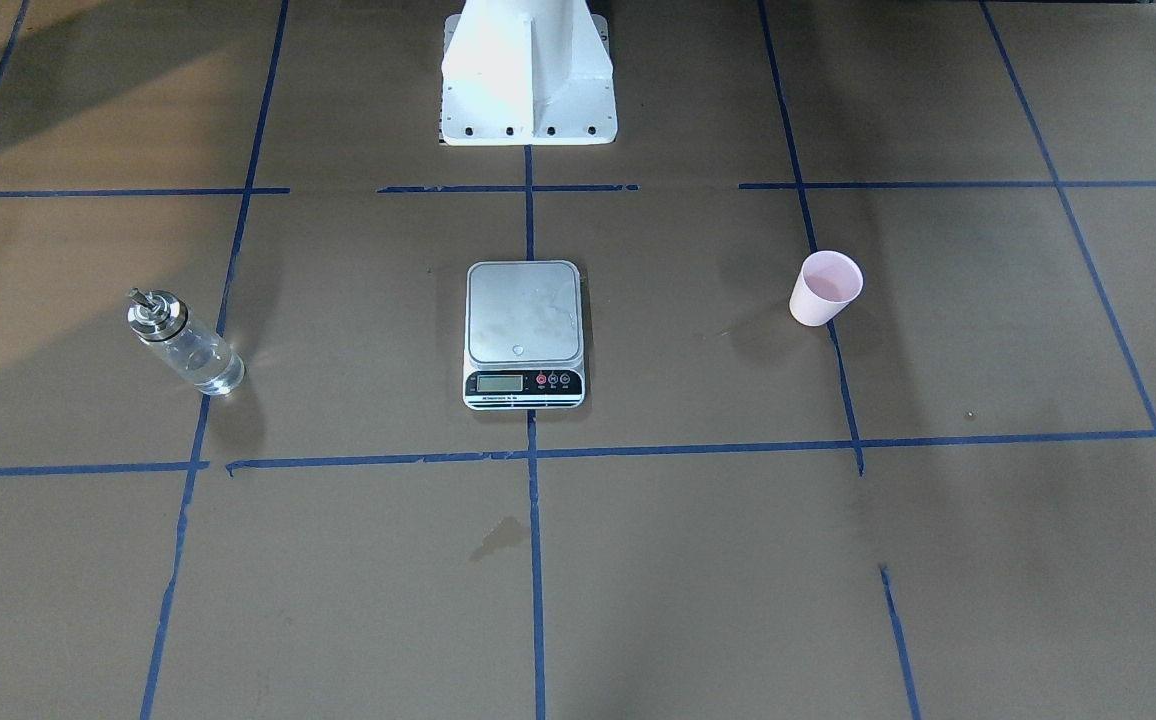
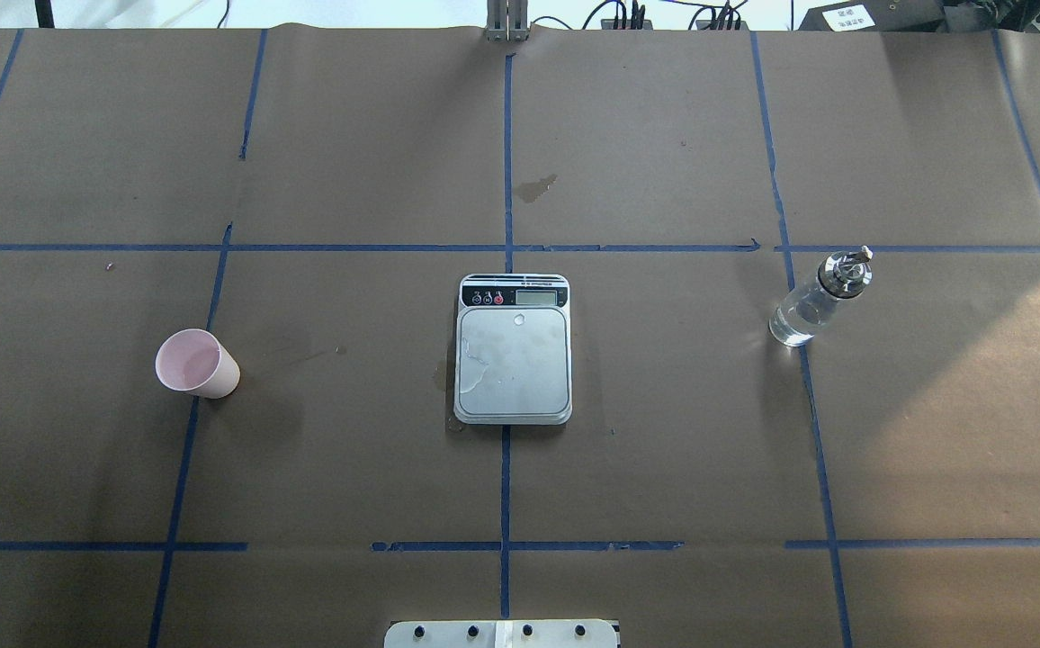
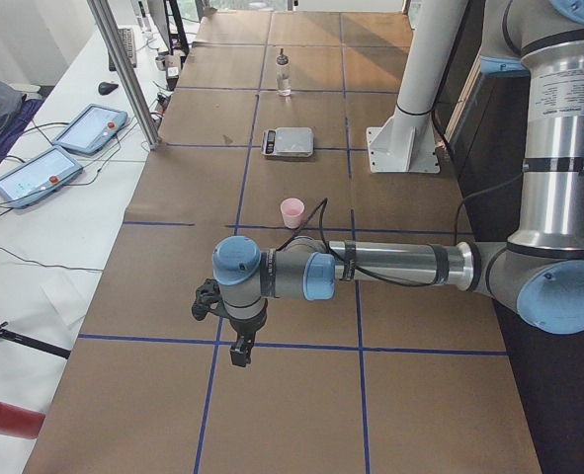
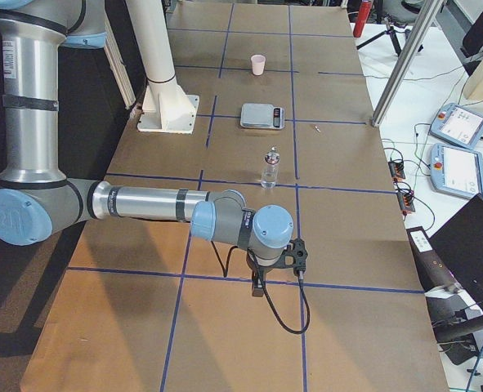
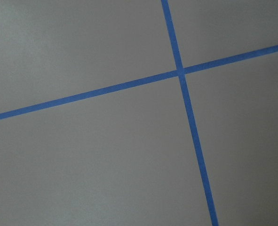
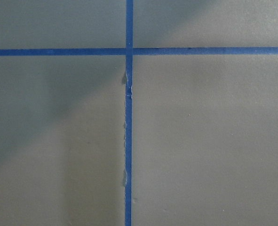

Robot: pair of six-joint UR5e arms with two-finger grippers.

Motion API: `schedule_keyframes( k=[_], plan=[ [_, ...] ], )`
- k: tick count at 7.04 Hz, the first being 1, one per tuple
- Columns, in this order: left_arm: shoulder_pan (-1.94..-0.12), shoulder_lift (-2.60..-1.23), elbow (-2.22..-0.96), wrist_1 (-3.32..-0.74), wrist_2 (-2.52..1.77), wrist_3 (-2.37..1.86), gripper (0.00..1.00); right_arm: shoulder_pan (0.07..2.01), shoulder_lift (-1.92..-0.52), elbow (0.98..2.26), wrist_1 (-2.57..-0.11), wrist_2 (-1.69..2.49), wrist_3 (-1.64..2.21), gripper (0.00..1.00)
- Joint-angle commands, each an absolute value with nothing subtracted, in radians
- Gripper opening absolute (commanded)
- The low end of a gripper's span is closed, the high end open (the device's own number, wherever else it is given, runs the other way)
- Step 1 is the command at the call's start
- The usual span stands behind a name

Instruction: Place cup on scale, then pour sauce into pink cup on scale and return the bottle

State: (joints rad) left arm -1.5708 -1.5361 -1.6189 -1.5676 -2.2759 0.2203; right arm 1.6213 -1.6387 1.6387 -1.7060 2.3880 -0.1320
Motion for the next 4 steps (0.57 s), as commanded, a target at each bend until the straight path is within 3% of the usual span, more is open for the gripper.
schedule_keyframes(
  k=[1, 4],
  plan=[
    [-1.571, -1.537, -1.629, -1.569, -2.279, 0.227, 1.00, 1.621, -1.625, 1.643, -1.706, 2.387, -0.132, 1.00],
    [-1.551, -1.690, -1.737, -1.566, -2.287, 0.201, 1.00, 1.621, -1.624, 1.654, -1.706, 2.393, -0.127, 1.00]
  ],
)
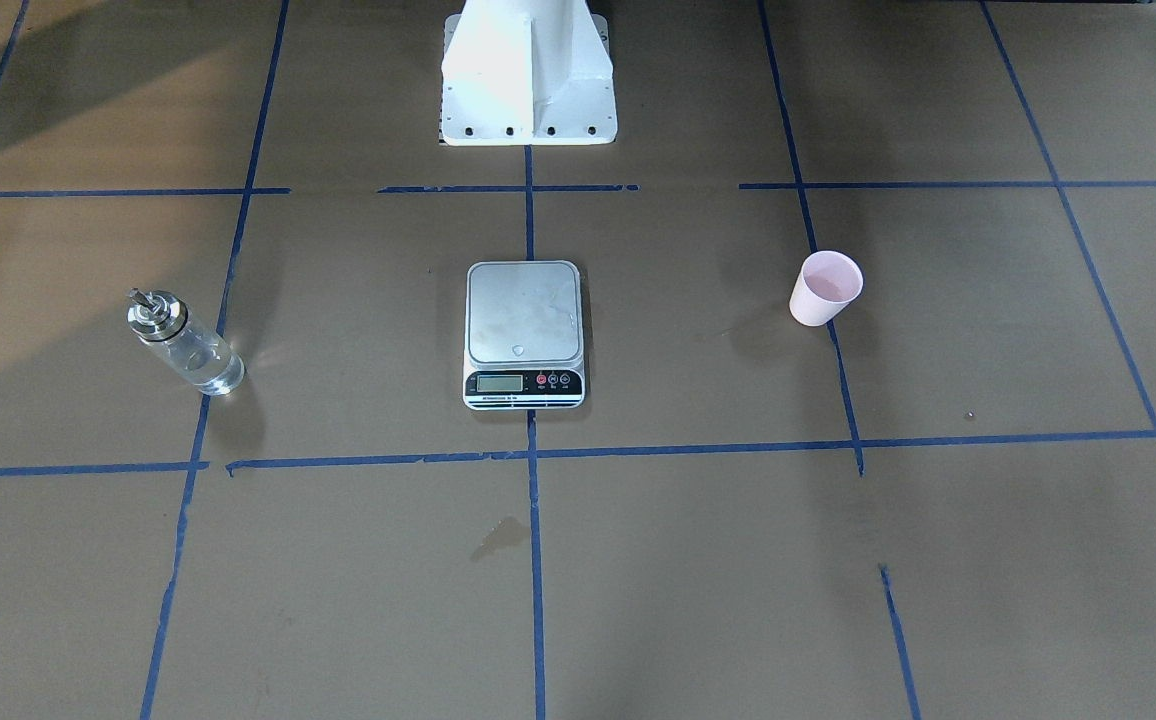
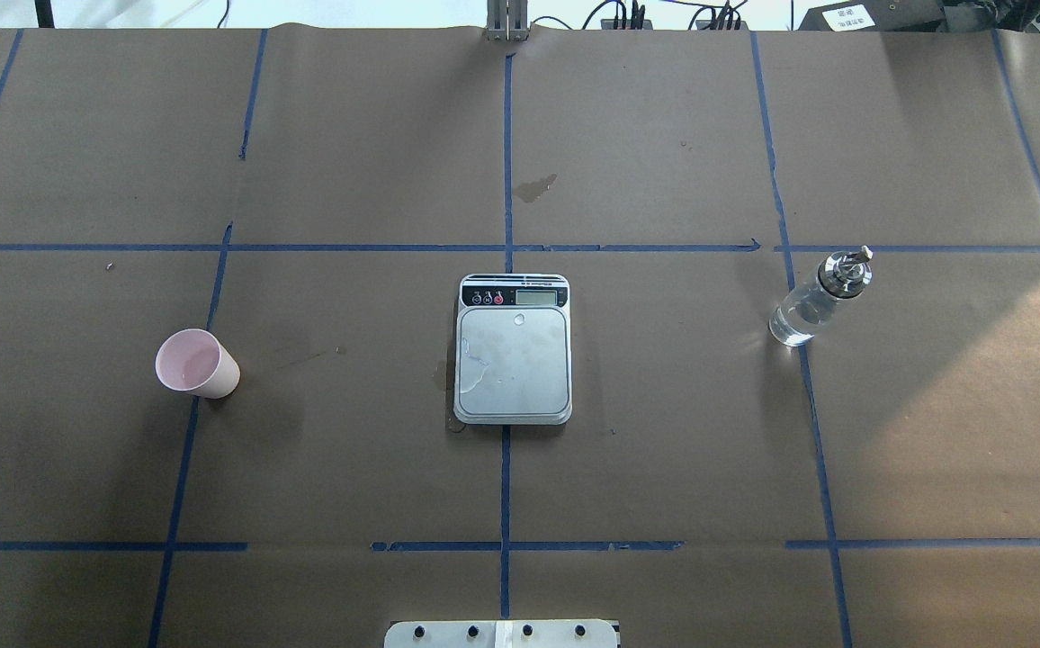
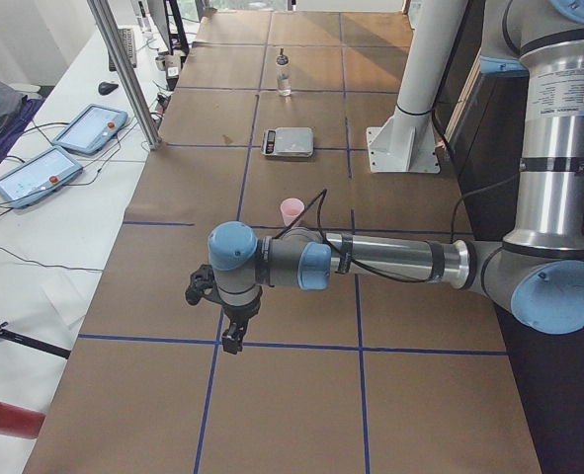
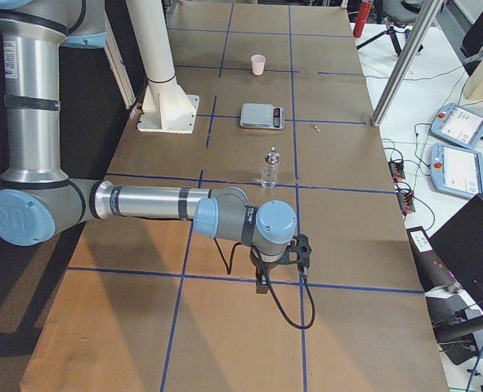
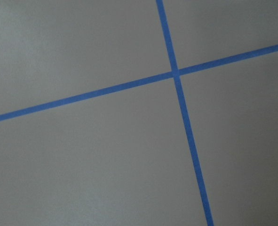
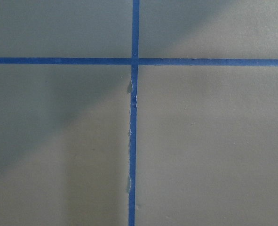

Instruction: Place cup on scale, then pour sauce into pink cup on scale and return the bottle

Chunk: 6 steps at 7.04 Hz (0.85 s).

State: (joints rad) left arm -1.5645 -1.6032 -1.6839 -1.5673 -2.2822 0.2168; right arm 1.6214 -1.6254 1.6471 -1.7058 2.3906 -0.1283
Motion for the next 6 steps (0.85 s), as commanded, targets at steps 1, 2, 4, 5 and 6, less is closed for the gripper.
schedule_keyframes(
  k=[1, 2, 4, 5, 6],
  plan=[
    [-1.478, -1.779, -1.746, -1.568, -2.345, 0.114, 1.00, 1.621, -1.626, 1.667, -1.706, 2.393, -0.127, 1.00],
    [-1.386, -1.854, -1.750, -1.565, -2.345, -0.002, 1.00, 1.621, -1.626, 1.677, -1.706, 2.395, -0.127, 1.00],
    [-1.344, -1.870, -1.725, -1.565, -2.528, -0.046, 1.00, 1.621, -1.625, 1.693, -1.706, 2.396, -0.127, 1.00],
    [-1.324, -1.873, -1.703, -1.578, -2.567, -0.219, 1.00, 1.620, -1.621, 1.697, -1.704, 2.392, -0.127, 1.00],
    [-1.246, -1.859, -1.765, -1.653, -2.506, -0.444, 1.00, 1.618, -1.599, 1.695, -1.706, 2.390, -0.057, 1.00]
  ],
)
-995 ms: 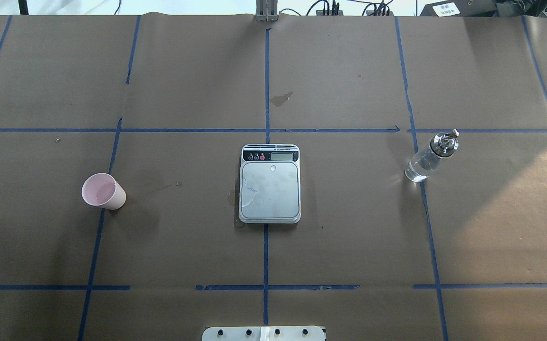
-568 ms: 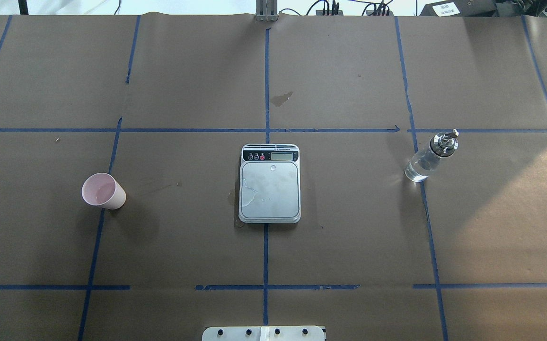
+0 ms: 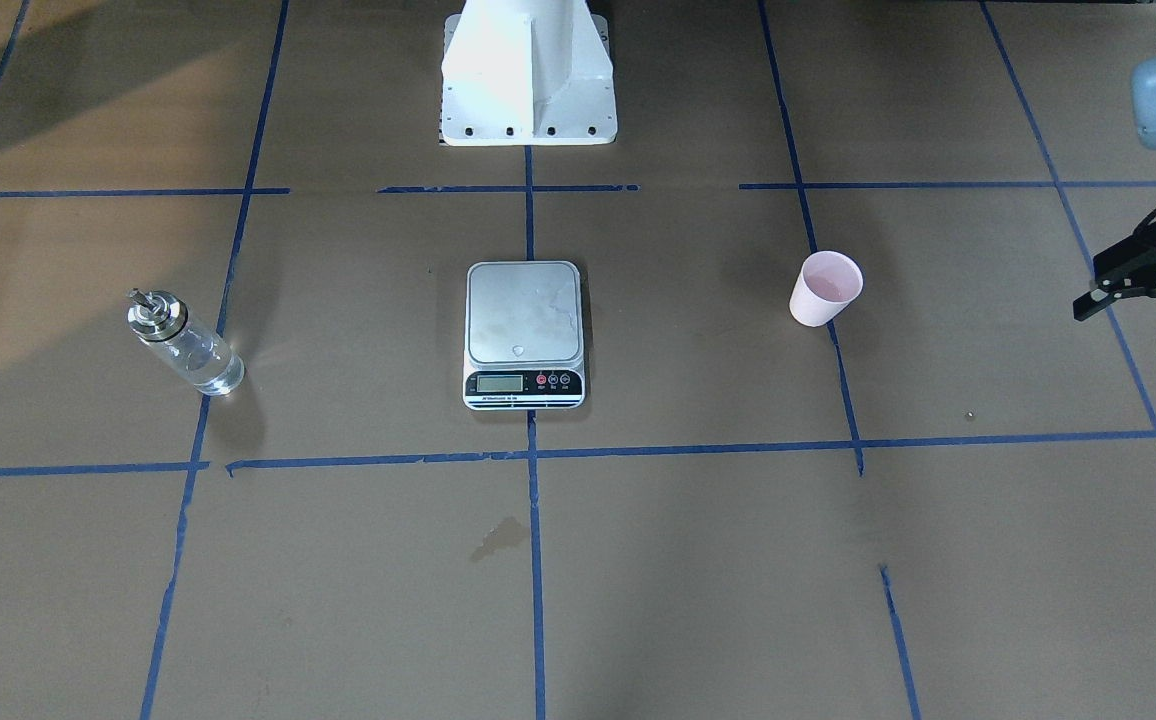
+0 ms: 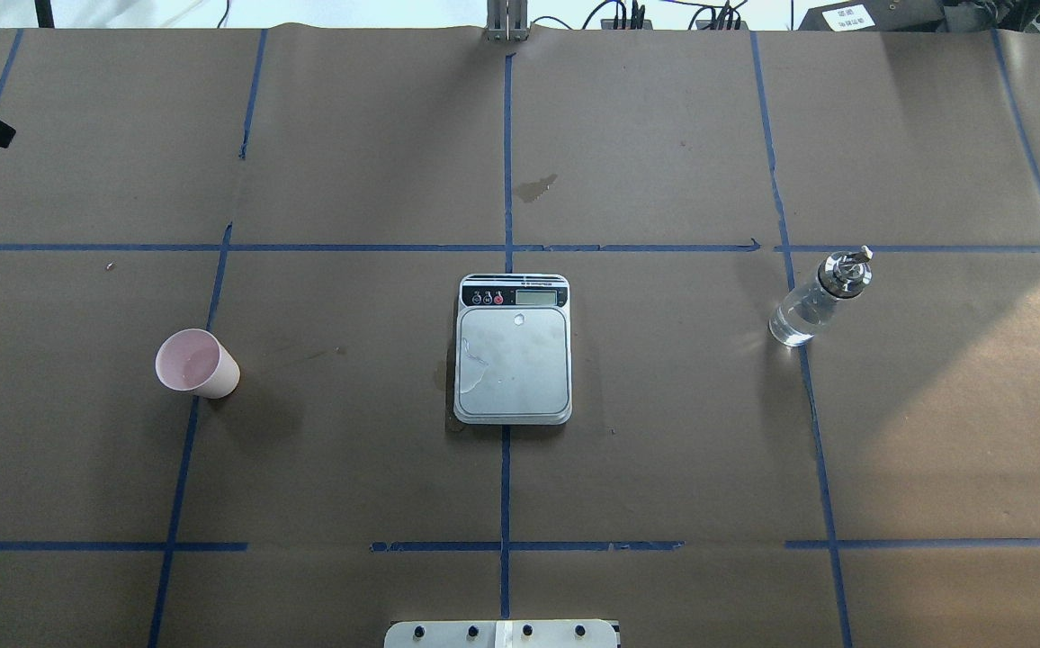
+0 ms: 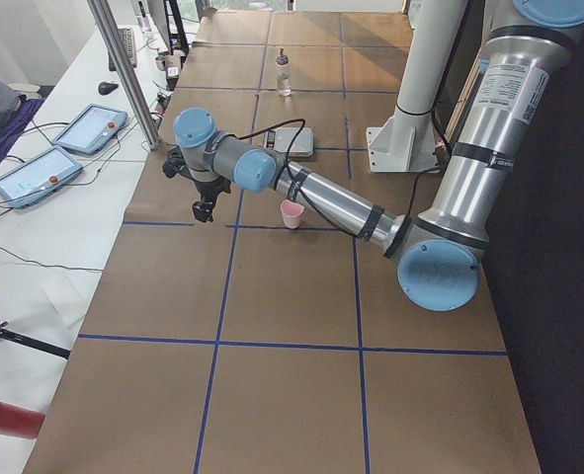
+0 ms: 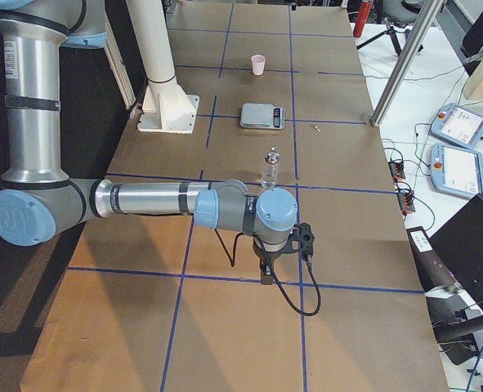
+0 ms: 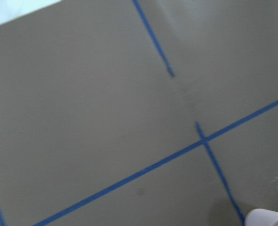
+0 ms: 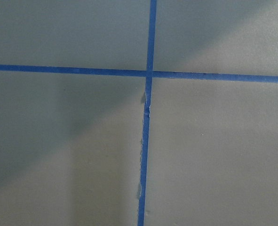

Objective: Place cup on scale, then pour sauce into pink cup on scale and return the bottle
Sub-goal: 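Reach the left gripper down to the pink paper cup and grasp it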

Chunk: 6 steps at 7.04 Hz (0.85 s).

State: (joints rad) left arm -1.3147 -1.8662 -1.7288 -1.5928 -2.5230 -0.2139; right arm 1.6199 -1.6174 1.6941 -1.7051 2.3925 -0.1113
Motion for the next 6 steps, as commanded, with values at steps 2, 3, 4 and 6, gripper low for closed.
schedule_keyframes(
  k=[2, 3, 4, 6],
  plan=[
    [-1.046, -1.783, -1.876, -1.710, -2.271, -0.775, 1.00, 1.617, -1.583, 1.704, -1.704, 2.391, -0.043, 1.00],
    [-0.995, -1.726, -1.885, -1.853, -2.264, -0.948, 1.00, 1.614, -1.589, 1.694, -1.694, 2.391, -0.041, 1.00],
    [-0.938, -1.642, -1.884, -1.988, -2.206, -1.047, 1.00, 1.614, -1.597, 1.694, -1.666, 2.393, -0.038, 1.00],
    [-0.815, -1.606, -1.879, -2.045, -2.119, -1.178, 1.00, 1.614, -1.595, 1.695, -1.664, 2.395, -0.038, 1.00]
  ],
)
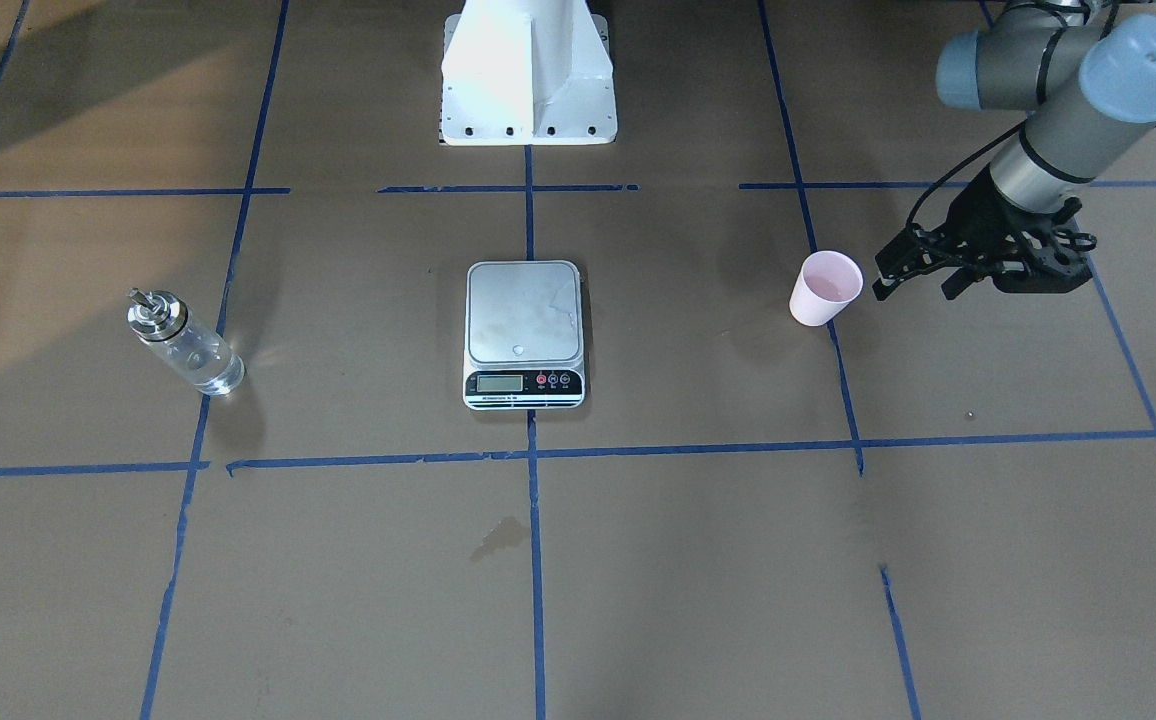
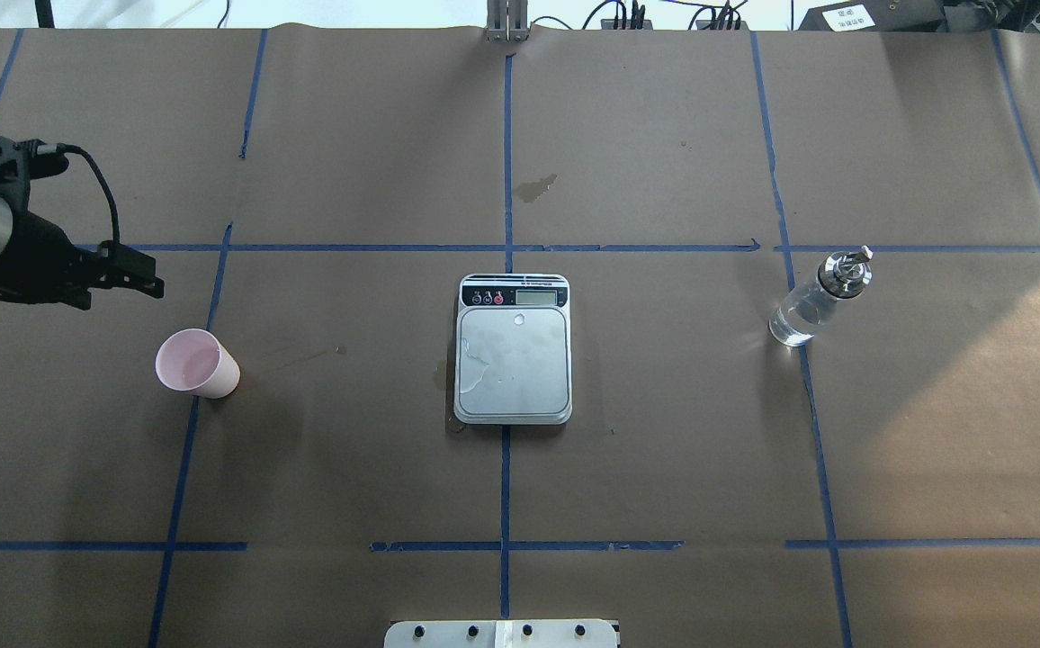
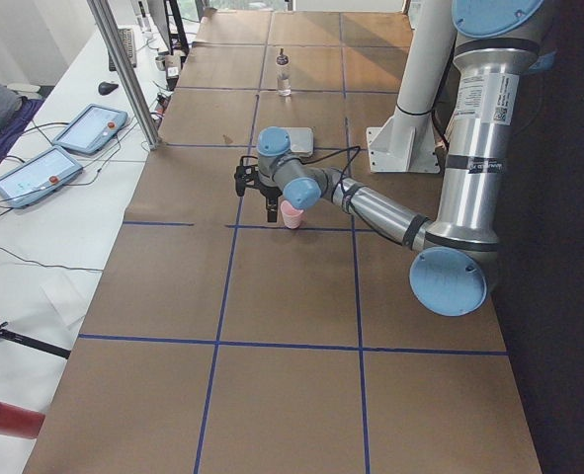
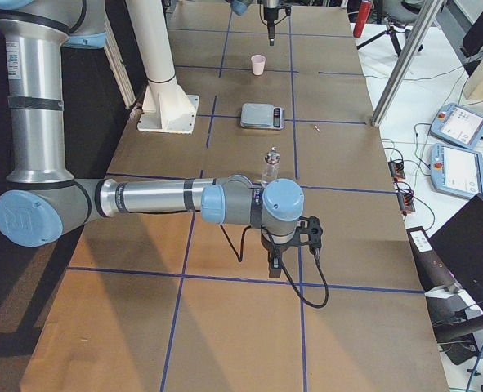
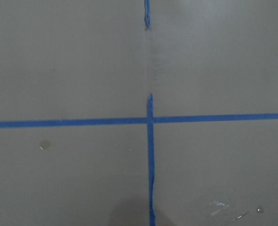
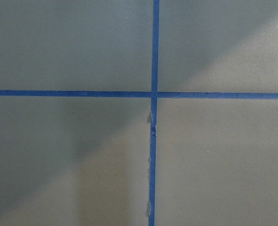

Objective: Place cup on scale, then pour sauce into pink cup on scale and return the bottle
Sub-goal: 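Reach the left gripper down to the pink paper cup and grasp it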

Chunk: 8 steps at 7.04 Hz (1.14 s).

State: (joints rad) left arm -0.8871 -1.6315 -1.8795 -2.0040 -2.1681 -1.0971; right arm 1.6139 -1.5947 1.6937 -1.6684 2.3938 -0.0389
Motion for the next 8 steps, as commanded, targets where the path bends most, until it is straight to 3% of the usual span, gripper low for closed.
schedule_keyframes(
  k=[1, 4, 5, 7, 8],
  plan=[
    [-0.787, -1.606, -1.875, -2.045, -2.117, -1.198, 1.00, 1.614, -1.594, 1.697, -1.664, 2.396, -0.037, 1.00],
    [-0.753, -1.609, -1.845, -2.045, -2.117, -1.201, 0.96, 1.614, -1.594, 1.697, -1.664, 2.396, -0.037, 1.00],
    [-0.752, -1.611, -1.839, -2.042, -2.118, -1.201, 0.70, 1.614, -1.594, 1.697, -1.664, 2.396, -0.037, 1.00],
    [-0.747, -1.612, -1.841, -2.042, -2.117, -1.201, 0.00, 1.614, -1.594, 1.697, -1.664, 2.398, -0.037, 1.00],
    [-0.749, -1.612, -1.851, -2.039, -2.118, -1.204, 0.00, 1.614, -1.592, 1.697, -1.664, 2.398, -0.037, 1.00]
  ],
)
